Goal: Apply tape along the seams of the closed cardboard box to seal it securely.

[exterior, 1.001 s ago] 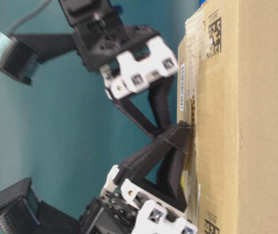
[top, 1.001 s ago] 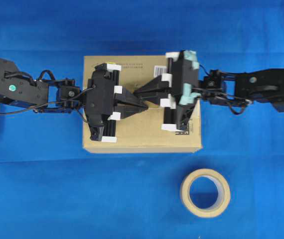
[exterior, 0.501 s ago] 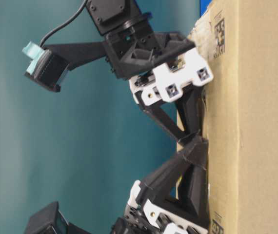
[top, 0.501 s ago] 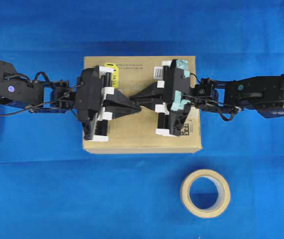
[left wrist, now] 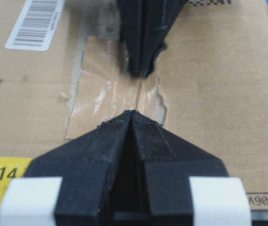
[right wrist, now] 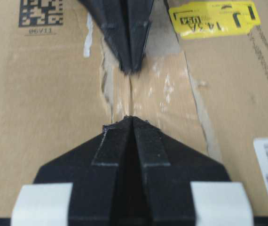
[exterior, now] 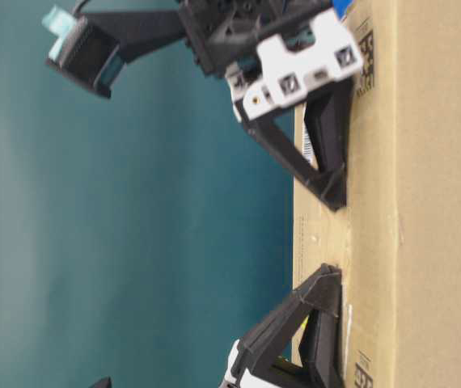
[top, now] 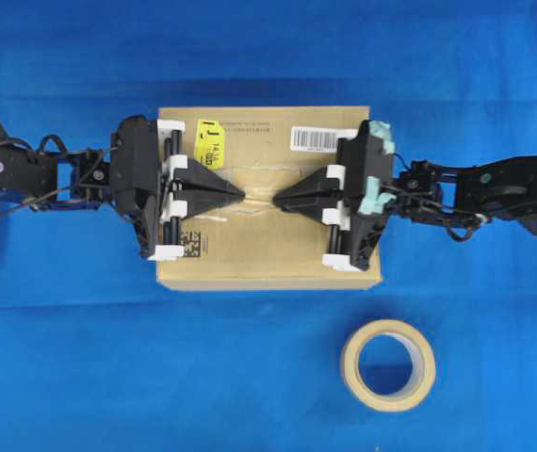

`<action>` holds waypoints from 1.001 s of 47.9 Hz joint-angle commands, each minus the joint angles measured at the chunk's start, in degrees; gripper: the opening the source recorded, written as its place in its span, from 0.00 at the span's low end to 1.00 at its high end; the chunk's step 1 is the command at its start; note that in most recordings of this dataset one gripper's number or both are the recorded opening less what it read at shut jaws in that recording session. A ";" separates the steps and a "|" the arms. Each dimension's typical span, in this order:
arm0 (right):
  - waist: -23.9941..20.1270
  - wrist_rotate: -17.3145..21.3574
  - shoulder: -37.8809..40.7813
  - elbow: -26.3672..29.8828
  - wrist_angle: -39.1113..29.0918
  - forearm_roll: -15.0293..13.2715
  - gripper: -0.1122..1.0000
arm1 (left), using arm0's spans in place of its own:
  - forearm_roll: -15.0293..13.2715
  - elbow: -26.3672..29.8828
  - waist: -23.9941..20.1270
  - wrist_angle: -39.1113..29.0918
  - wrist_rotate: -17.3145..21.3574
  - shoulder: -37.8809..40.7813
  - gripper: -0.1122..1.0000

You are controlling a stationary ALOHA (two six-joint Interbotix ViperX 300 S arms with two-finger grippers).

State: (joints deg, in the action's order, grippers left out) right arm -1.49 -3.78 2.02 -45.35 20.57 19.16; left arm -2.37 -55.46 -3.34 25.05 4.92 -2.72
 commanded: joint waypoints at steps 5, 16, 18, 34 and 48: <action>-1.32 0.09 -1.32 -2.81 0.18 0.26 0.09 | 0.09 -2.99 0.44 -0.70 0.18 0.70 0.10; -1.32 -0.35 -2.55 -2.11 0.53 0.26 0.09 | 0.18 -2.37 1.85 -0.88 0.70 0.26 0.10; -1.32 -0.53 -3.43 -1.85 0.53 0.18 0.09 | 0.18 -1.85 2.29 -1.23 0.88 -0.70 0.10; -1.14 -5.27 -17.49 -2.02 -1.05 -0.26 0.09 | 0.18 0.18 3.60 -10.90 1.14 -18.90 0.10; -1.14 -7.29 -29.09 -7.47 -3.96 -0.18 0.09 | 0.26 -5.10 1.76 -16.26 1.14 -34.89 0.10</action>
State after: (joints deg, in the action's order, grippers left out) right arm -2.64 -10.99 -23.99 -52.29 16.88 18.98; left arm -2.20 -59.94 -0.88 9.40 6.15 -34.45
